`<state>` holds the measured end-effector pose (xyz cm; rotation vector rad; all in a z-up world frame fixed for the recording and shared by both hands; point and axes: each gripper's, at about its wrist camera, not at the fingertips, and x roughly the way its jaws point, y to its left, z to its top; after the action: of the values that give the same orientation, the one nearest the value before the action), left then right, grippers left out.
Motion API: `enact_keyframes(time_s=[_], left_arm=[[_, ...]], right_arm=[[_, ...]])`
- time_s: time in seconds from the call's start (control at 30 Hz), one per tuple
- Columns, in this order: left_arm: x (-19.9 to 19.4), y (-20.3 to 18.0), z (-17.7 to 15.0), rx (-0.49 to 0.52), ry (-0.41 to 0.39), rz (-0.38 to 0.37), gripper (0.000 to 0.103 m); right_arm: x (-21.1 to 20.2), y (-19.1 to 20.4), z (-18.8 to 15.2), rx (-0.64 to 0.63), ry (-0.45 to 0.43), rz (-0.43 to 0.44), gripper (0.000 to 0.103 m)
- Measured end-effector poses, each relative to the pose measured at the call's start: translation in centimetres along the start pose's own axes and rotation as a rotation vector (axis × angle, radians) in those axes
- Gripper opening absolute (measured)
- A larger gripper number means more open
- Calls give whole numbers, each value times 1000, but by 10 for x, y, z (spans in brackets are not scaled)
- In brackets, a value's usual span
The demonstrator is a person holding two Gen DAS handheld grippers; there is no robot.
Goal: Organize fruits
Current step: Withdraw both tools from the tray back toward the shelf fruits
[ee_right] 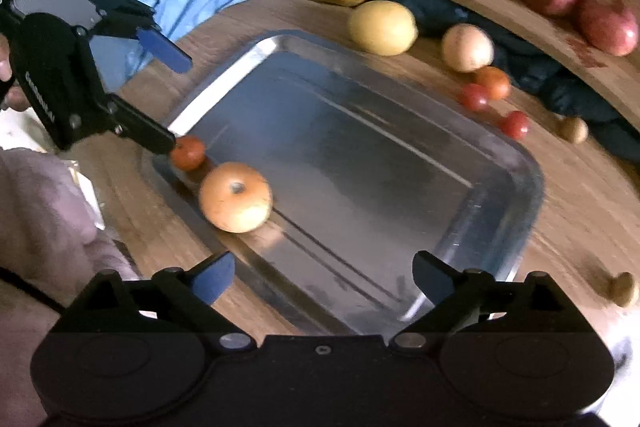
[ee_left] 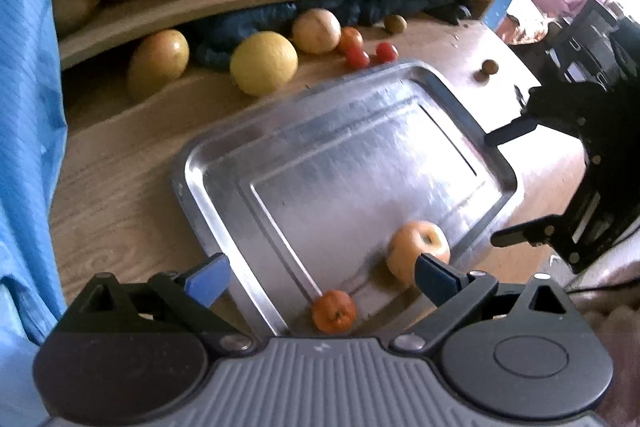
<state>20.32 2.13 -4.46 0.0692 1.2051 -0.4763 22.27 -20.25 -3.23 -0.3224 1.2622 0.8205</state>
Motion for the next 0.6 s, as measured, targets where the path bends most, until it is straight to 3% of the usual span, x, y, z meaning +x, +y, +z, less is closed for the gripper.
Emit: enact_keyframes(time_s=[0.6], left_arm=[[8, 15, 51, -108, -126, 179, 102]], right_arm=[[-2, -27, 19, 92, -111, -220, 102]])
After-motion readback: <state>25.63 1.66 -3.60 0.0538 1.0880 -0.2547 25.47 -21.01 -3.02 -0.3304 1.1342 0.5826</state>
